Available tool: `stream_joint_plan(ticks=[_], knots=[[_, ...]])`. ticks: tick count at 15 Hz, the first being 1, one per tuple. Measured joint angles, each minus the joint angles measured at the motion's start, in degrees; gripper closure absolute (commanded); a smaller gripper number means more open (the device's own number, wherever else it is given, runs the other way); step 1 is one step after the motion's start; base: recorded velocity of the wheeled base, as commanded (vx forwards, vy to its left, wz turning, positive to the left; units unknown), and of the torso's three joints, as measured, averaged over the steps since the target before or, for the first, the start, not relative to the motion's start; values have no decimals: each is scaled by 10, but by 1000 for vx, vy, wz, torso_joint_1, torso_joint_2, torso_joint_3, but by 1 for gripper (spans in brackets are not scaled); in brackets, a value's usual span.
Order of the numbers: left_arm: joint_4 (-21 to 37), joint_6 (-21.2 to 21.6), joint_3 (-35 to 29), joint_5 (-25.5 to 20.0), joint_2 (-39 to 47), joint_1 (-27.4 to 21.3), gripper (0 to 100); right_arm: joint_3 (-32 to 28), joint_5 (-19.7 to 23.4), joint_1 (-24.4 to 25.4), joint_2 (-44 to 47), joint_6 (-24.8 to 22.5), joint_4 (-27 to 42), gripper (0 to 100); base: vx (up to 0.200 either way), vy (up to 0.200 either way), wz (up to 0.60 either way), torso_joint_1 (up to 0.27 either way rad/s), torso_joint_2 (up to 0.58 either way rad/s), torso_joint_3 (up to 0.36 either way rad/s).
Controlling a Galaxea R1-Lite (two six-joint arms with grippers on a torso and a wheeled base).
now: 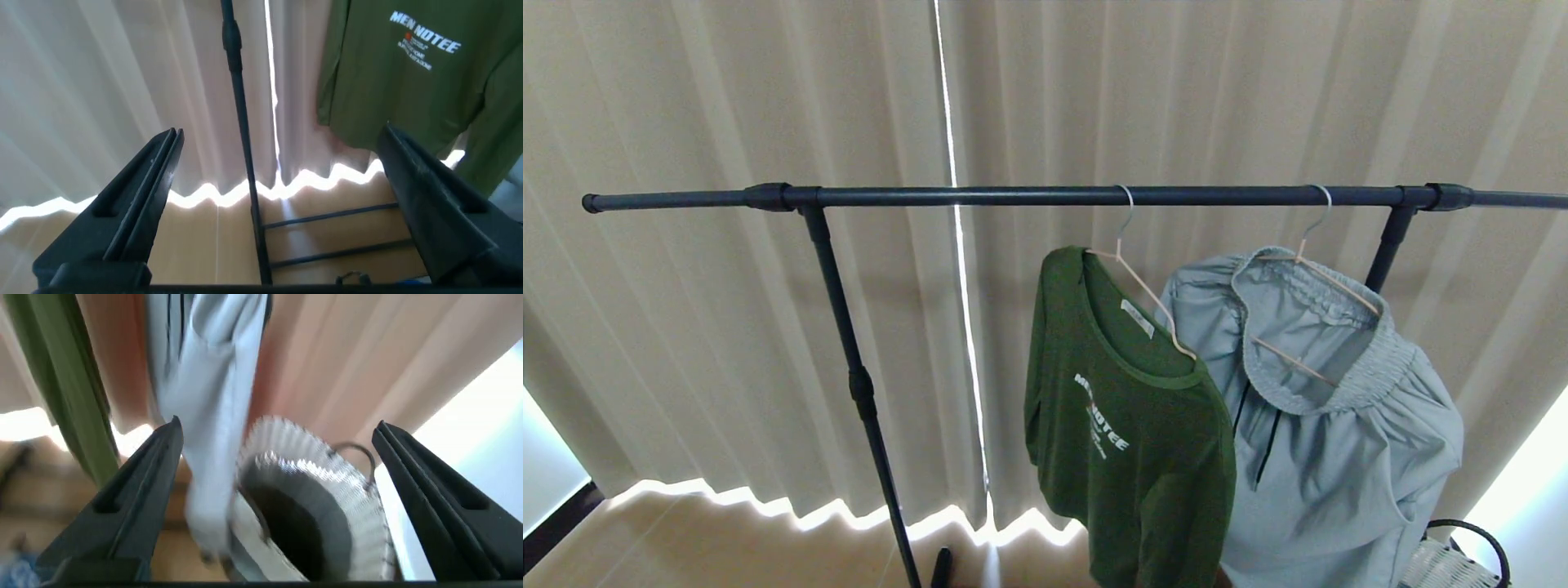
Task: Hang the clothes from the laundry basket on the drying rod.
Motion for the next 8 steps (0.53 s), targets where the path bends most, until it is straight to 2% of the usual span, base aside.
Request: stream_joint_plan(ticks=[4, 8], knots=[[-7, -9, 3, 0, -6, 0, 0, 76, 46, 0, -14, 17, -168, 0, 0, 0, 0, 0, 0, 0], [-8, -9, 4, 0, -8, 0, 0, 103, 68, -1, -15, 16, -179, 0, 0, 0, 0, 0, 0, 0]])
